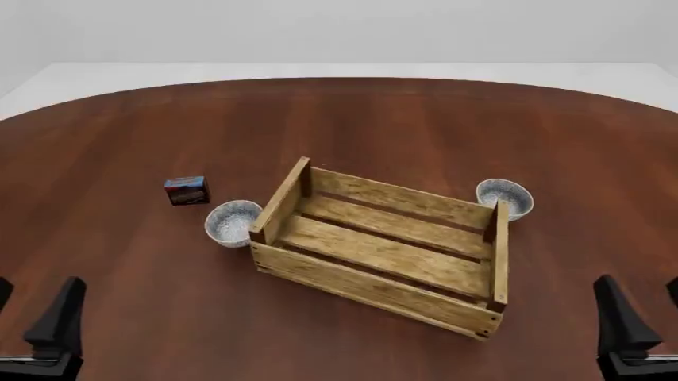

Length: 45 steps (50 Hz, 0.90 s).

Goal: Stack the right bowl on the left bowl and place them in the tray.

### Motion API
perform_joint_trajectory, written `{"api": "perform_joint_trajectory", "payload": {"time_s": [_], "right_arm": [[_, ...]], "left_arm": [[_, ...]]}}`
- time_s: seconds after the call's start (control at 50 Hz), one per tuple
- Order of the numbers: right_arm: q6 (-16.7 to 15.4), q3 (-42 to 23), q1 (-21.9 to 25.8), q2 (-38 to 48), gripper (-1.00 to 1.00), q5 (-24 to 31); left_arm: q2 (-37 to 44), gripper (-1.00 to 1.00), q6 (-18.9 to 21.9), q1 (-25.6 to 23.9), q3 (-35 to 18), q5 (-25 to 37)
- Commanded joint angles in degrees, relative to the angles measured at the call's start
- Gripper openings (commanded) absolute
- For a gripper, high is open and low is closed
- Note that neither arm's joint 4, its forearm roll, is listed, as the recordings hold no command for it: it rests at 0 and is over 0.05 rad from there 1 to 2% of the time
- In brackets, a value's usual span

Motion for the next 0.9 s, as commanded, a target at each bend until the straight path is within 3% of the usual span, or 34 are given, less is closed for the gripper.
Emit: {"api": "perform_joint_trajectory", "payload": {"time_s": [0.02, 0.08, 0.26, 0.32, 0.36, 0.38, 0.4, 0.46, 0.66, 0.82, 0.9], "right_arm": [[1.1, -1.3, 2.3, 0.3, 1.0, 1.2], [-0.2, -2.2, -0.1, 0.9, 1.0, 1.9], [-0.1, -6.5, 0.6, 8.1, 1.0, 1.8], [-2.6, -7.8, -0.5, 8.3, 1.0, 1.9], [-2.1, -8.6, -0.2, 10.2, 1.0, 1.4], [0.2, -9.2, 0.1, 12.5, 1.0, 0.7], [0.5, -9.5, 0.6, 12.5, 1.0, 0.7], [-2.1, -12.1, 0.7, 15.4, 1.0, 0.9], [-6.0, -21.9, 2.0, 26.0, 1.0, 3.7], [-7.1, -29.0, 2.0, 33.6, 1.0, 4.8], [-6.1, -32.9, 1.2, 38.6, 1.0, 5.4]], "left_arm": [[0.0, 1.0, 0.3, 0.2, -0.3, 0.4], [0.0, 1.0, 0.1, 0.2, -0.3, 0.4], [-0.1, 1.0, -0.4, 0.2, -0.4, 0.5], [-0.1, 1.0, -0.6, 0.2, -0.4, 0.6], [-0.1, 1.0, -0.6, 0.2, -0.6, 0.6], [-0.1, 1.0, -0.6, 0.2, -0.5, 0.5], [-0.1, 1.0, -0.6, 0.2, -0.4, 0.4], [0.0, 1.0, -0.8, 0.4, -0.1, 0.4], [0.9, 1.0, -1.5, 0.1, 0.1, -0.3], [2.8, 1.0, -1.6, 0.4, 0.1, -1.5], [2.8, 1.0, -1.7, 0.4, 0.1, -1.5]]}}
